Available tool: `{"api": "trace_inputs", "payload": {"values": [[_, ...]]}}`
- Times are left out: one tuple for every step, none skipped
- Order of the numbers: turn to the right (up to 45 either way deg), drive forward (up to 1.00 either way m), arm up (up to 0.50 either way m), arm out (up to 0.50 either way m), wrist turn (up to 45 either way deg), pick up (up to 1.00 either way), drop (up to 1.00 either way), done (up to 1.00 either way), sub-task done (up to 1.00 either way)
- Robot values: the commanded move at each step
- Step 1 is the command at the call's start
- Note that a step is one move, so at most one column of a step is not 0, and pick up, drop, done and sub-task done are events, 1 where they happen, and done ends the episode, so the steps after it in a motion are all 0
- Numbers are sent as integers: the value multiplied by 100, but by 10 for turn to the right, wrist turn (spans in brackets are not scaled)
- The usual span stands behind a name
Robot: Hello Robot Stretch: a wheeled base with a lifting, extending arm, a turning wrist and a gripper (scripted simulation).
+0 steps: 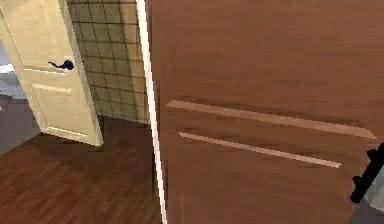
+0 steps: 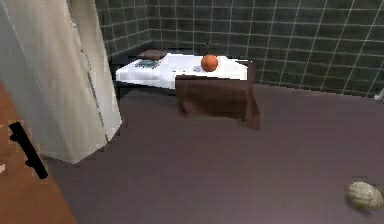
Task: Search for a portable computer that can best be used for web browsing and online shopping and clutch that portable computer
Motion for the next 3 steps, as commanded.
{"api": "trace_inputs", "payload": {"values": [[-240, 0, 0, 0, 0, 0, 0, 0, 0], [0, 25, 0, 0, 0, 0, 0, 0, 0], [-330, 0, 0, 0, 0, 0, 0, 0, 0]]}}
